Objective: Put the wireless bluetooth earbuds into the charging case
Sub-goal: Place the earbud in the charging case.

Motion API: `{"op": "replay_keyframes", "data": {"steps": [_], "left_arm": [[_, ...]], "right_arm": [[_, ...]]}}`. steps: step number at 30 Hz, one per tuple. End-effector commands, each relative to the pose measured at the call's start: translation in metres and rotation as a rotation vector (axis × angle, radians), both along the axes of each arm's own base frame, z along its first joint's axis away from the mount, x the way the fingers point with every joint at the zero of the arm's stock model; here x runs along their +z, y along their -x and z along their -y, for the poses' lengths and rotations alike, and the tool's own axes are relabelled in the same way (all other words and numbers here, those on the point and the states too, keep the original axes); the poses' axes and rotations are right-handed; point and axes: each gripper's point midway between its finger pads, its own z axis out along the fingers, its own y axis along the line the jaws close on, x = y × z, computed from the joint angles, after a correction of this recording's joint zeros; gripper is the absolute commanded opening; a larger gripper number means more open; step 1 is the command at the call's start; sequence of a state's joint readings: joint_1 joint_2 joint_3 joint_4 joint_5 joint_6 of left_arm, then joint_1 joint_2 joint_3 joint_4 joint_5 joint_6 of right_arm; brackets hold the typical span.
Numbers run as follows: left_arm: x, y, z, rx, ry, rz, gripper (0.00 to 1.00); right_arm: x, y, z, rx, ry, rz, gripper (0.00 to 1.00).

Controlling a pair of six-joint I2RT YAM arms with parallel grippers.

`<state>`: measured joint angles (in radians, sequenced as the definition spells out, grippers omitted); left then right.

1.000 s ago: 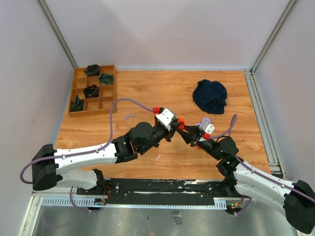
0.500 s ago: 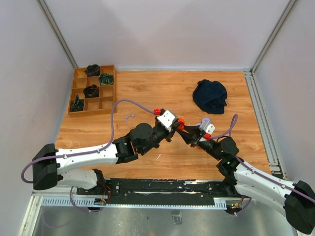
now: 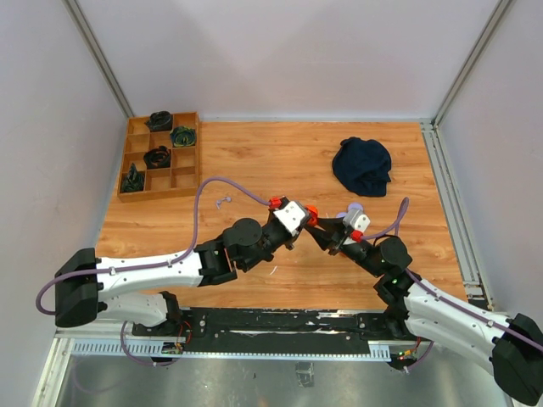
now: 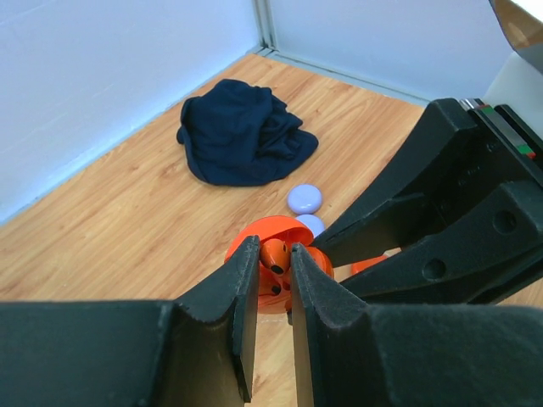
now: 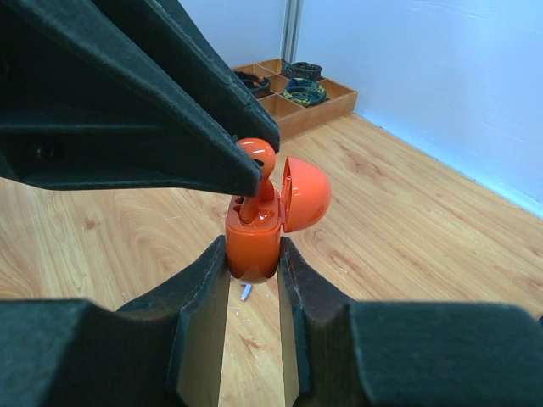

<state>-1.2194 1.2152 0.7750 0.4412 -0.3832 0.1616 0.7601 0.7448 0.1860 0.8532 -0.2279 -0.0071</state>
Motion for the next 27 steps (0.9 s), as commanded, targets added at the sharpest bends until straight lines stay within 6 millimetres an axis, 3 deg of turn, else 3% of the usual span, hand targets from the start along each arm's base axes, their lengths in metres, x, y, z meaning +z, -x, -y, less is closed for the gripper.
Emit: {"op": "replay_keyframes", "data": {"steps": [1, 19, 27], "left_arm": [[-0.002, 0.009, -0.003, -0.03, -0.041, 0.043, 0.23], [-0.005, 0.017, 0.002, -0.063, -0.038, 0.028, 0.24], [-0.007, 0.015, 0.009, -0.031, -0.016, -0.08, 0.31]], "right_arm": [[0.041, -0.005, 0.008, -0.034, -0.09, 0.089, 0.08], [0.041, -0.004, 0.007, -0.028, -0.087, 0.088, 0.08], [0.038, -0.005, 0.006, -0.028, -0.079, 0.082, 0.08]]}}
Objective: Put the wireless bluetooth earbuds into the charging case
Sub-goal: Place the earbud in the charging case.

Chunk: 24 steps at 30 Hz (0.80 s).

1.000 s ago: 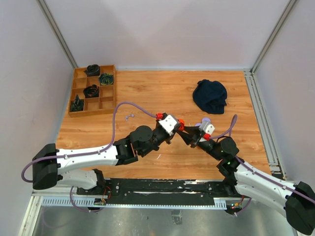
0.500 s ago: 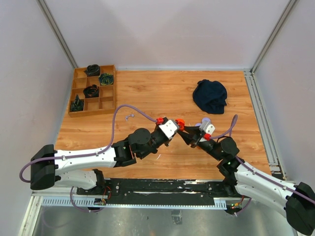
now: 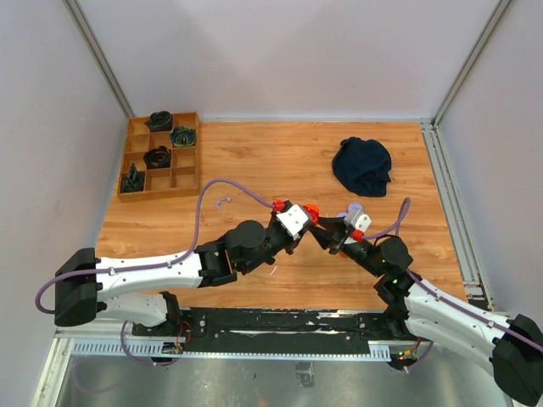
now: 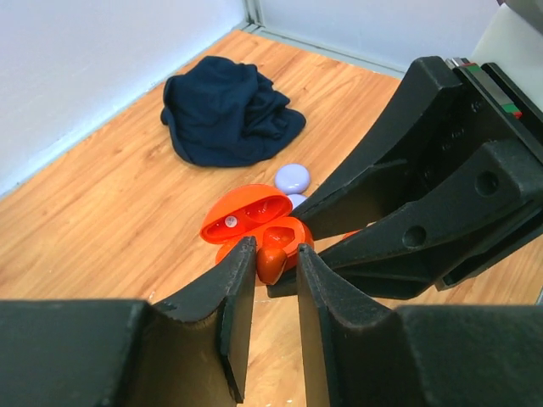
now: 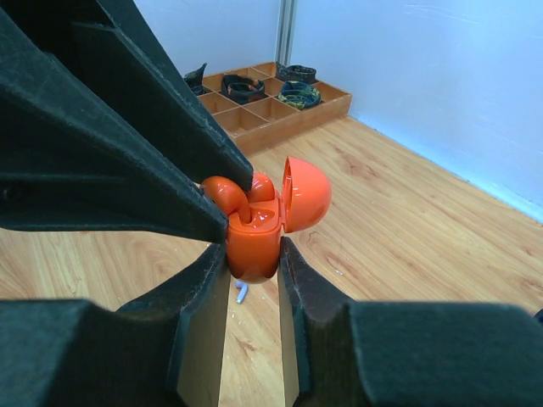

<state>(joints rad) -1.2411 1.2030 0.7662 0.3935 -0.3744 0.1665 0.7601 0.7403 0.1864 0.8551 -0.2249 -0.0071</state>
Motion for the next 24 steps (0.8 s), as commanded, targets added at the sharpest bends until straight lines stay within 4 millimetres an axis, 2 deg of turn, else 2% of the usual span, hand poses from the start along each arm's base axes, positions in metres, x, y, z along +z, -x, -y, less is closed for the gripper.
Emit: {"op": "replay_keyframes", "data": {"steps": [1, 11, 17, 24], "left_arm": [[0.005, 0.005, 0.009, -0.001, 0.037, -0.082, 0.32], [0.029, 0.019, 0.014, -0.034, 0.139, -0.231, 0.51], [0.032, 0.03, 0.026, -0.079, 0.153, -0.367, 0.57], [0.04, 0.028, 0.026, -0.103, 0.189, -0.471, 0.63]], "right_arm": [[0.036, -0.005, 0.005, -0.026, -0.073, 0.077, 0.08], [0.032, -0.007, 0.005, -0.031, -0.065, 0.068, 0.09], [0.032, -0.006, 0.004, -0.024, -0.065, 0.067, 0.09], [0.03, -0.007, 0.004, -0.026, -0.06, 0.059, 0.09]]}}
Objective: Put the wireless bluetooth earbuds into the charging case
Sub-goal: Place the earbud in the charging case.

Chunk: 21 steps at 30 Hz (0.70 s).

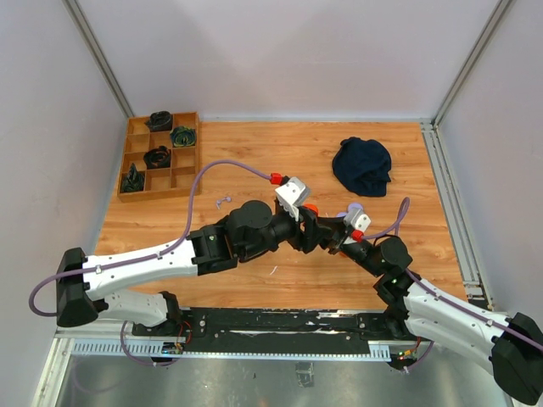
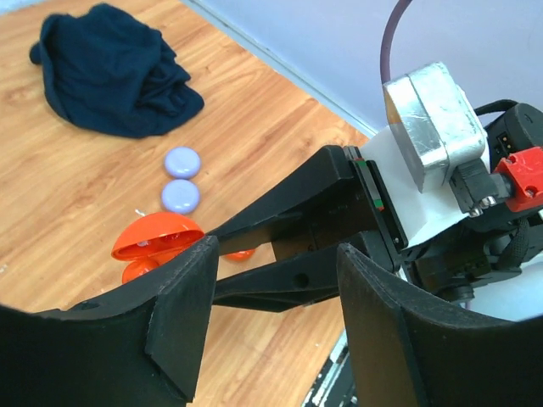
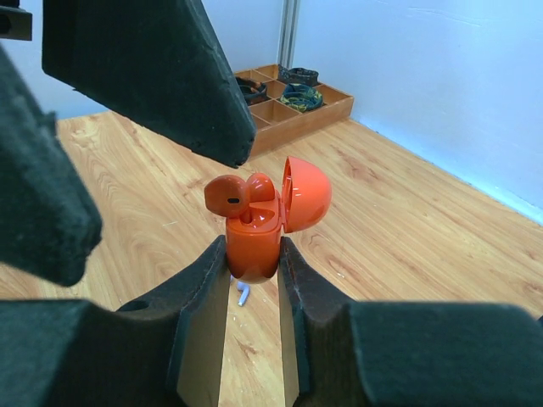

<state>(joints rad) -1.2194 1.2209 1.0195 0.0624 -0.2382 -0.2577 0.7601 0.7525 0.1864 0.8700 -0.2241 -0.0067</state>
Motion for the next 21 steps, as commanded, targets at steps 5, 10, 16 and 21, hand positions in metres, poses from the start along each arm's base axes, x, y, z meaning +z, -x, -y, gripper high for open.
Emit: {"op": "replay_keyframes", "data": {"steps": [5, 10, 16, 21], "left_arm": [[0.001, -0.003, -0.009, 0.008, 0.022, -0.138, 0.65], [-0.009, -0.004, -0.015, 0.015, -0.003, -0.201, 0.68], [-0.004, -0.005, -0.018, 0.026, 0.007, -0.202, 0.68], [0.01, -0.008, -0.026, 0.05, 0.035, -0.172, 0.69]], "right_arm": [[0.028, -0.007, 0.005, -0.03, -0.054, 0.051, 0.09], [0.026, -0.008, 0.004, -0.031, -0.049, 0.046, 0.09], [0.025, -0.008, 0.004, -0.029, -0.048, 0.043, 0.09], [0.025, -0.007, 0.004, -0.029, -0.046, 0.042, 0.09]]}}
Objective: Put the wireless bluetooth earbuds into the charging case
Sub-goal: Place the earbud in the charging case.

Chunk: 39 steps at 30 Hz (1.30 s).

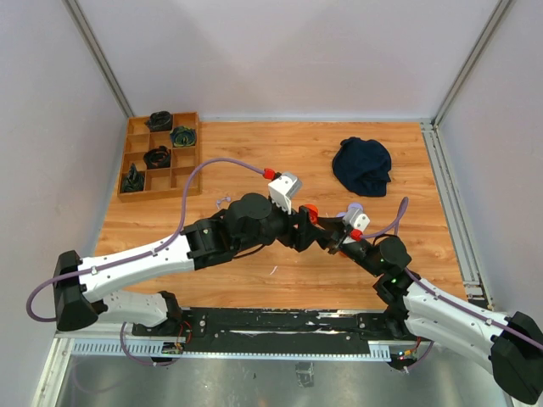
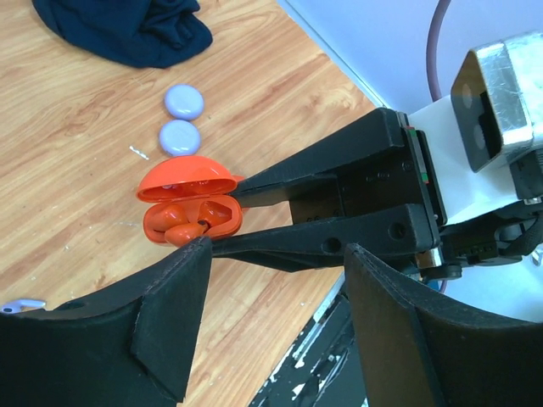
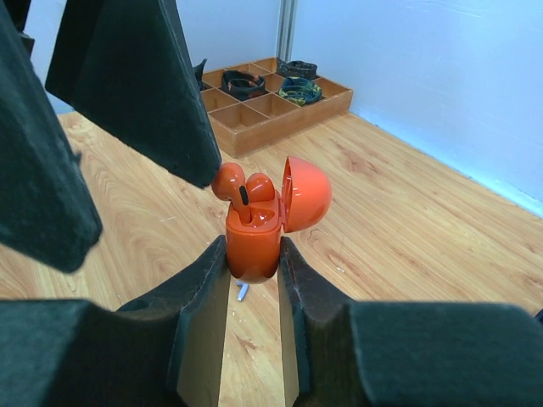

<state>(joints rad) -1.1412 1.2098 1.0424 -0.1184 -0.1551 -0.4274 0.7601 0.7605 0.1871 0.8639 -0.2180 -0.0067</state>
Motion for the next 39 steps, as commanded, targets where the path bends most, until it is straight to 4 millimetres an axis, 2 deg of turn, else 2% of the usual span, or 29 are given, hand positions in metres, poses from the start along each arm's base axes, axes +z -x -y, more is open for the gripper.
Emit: {"op": "replay_keyframes", "data": {"steps": [1, 9, 22, 39], "left_arm": [[0.035, -0.007, -0.011, 0.044, 0.06, 0.046, 0.7], [0.029, -0.021, -0.019, 0.082, 0.025, 0.048, 0.72], [0.015, -0.029, -0.008, 0.055, -0.004, 0.046, 0.72], [0.014, -0.003, -0.001, -0.084, 0.001, -0.012, 0.63]], "right_arm": [[0.028, -0.006, 0.004, -0.023, -0.053, 0.051, 0.09], [0.029, -0.005, 0.003, -0.015, -0.055, 0.053, 0.09], [0.03, -0.003, 0.003, -0.009, -0.055, 0.053, 0.09], [0.027, -0.005, 0.002, -0.015, -0.046, 0.044, 0.09]]}}
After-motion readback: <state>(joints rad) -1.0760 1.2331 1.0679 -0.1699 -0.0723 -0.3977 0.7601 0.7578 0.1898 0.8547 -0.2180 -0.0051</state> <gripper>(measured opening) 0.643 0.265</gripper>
